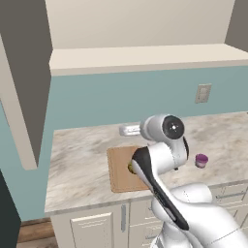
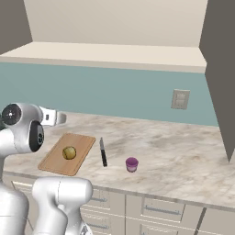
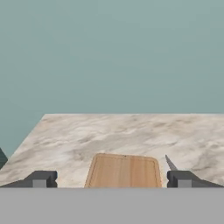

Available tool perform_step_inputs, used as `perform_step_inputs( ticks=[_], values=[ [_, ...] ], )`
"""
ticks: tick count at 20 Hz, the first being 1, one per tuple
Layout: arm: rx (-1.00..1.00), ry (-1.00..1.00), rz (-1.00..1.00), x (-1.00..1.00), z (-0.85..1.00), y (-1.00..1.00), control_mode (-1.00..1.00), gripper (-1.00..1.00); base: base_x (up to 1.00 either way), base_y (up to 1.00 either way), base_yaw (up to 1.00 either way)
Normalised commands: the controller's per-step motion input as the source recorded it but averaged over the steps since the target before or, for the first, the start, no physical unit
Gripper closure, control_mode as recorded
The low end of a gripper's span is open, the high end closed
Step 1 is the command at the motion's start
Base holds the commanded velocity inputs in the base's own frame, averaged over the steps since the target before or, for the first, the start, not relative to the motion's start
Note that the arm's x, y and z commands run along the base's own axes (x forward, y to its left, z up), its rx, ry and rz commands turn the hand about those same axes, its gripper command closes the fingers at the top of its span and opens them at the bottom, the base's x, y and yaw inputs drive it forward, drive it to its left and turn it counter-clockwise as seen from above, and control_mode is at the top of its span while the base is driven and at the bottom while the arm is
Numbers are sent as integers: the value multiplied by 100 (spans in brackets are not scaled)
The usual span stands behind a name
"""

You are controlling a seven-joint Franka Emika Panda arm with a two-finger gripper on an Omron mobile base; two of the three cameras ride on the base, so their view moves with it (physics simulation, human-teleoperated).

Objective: Pick the bread, place it on the cutting board, pick the jam, place it on the counter, and close the cabinet.

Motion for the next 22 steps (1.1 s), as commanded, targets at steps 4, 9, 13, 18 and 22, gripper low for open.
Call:
perform_step_inputs(
  ticks=[4,9,13,18,22],
  values=[
    [0,-12,0,-61,35,9,-100,-100,0,0,0],
    [0,-11,0,-67,35,15,-100,-100,0,0,0],
    [0,-9,-2,-77,26,22,-100,-100,0,0,0],
    [0,-11,-1,-69,29,17,-100,-100,0,0,0],
    [0,-14,0,-68,28,16,-100,-100,0,0,0]
  ],
)
